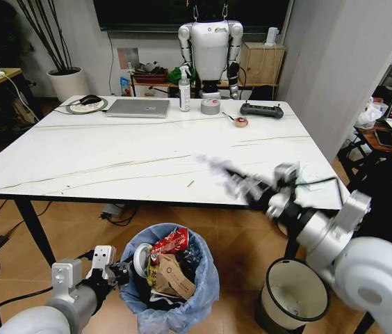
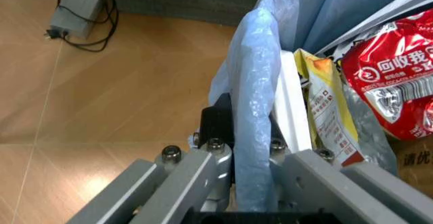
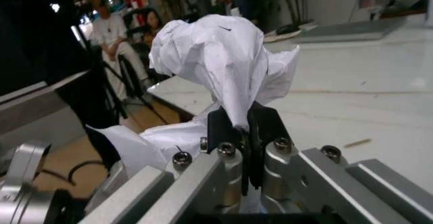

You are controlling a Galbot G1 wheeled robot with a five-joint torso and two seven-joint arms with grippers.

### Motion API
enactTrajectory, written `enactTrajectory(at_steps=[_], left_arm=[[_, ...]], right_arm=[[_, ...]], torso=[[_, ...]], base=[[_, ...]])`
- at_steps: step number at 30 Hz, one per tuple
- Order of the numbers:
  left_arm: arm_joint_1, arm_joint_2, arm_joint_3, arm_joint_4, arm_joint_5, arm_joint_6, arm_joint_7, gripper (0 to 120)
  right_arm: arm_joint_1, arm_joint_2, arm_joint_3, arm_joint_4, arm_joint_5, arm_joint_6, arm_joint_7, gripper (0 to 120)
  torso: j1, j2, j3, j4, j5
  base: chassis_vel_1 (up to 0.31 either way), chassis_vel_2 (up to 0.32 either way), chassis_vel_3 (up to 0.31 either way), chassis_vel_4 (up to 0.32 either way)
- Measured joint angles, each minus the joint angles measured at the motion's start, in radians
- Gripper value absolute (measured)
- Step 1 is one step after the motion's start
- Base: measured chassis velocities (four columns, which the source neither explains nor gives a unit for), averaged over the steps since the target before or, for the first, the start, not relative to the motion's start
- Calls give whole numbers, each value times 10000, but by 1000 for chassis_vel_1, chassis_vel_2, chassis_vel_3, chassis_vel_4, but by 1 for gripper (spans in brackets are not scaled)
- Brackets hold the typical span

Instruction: Pick up the trash bin and place the trash from the table into it.

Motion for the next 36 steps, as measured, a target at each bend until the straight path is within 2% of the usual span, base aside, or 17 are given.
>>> enactTrajectory(at_steps=[8, 19, 23, 29, 31, 36], left_arm=[[-171, 47, 96, 0, 7, 0, -1, 0], [-338, 133, 245, 0, 23, 0, 8, 0], [-335, 195, 263, -1, 22, 0, 16, 0], [-323, 201, 285, 0, 25, 0, 21, 0], [-322, 193, 292, 0, 29, 0, 22, 0], [-354, 195, 310, 0, 36, 0, 49, 0]], right_arm=[[-4, -509, -789, -317, -372, 37, -1265, 0], [210, -703, -1830, -374, -746, 8, -1576, 0], [426, -579, -2485, -770, -1212, 27, -1640, 0], [679, -436, -2867, -984, -1684, 12, -1477, 0], [672, -445, -2863, -983, -1718, -3, -1445, 4], [502, -570, -2755, -879, -1998, -102, -1361, 25]], torso=[[0, 0, 1, 0, 1], [0, 0, 1, 0, 0], [0, 0, 1, 0, 1], [0, 0, 1, 1, 0], [0, 0, 1, 0, 0], [0, 0, 1, 0, 0]], base=[[0, 0, 0, 0], [0, 0, 0, 0], [0, 0, 0, 0], [0, 0, 0, 0], [0, 0, 0, 0], [0, 0, 0, 0]])
